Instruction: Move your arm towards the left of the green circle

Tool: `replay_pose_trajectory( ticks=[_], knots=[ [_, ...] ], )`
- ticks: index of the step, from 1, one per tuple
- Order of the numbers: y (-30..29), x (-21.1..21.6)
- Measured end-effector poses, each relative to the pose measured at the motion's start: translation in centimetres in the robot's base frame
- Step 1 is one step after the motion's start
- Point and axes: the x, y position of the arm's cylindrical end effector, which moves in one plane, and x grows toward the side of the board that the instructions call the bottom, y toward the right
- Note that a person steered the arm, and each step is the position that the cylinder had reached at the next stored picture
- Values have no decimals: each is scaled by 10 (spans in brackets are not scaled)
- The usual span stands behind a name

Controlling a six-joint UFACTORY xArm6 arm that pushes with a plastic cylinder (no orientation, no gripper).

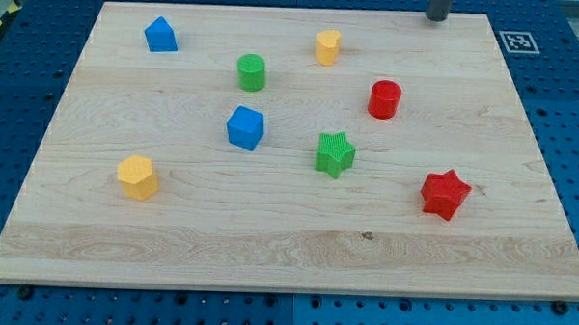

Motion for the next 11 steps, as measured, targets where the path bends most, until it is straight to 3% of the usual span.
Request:
replay_pose_trajectory(
  ticks=[3,8,11],
  knots=[
    [-74,18],
    [-245,19],
    [-275,90]
  ],
)
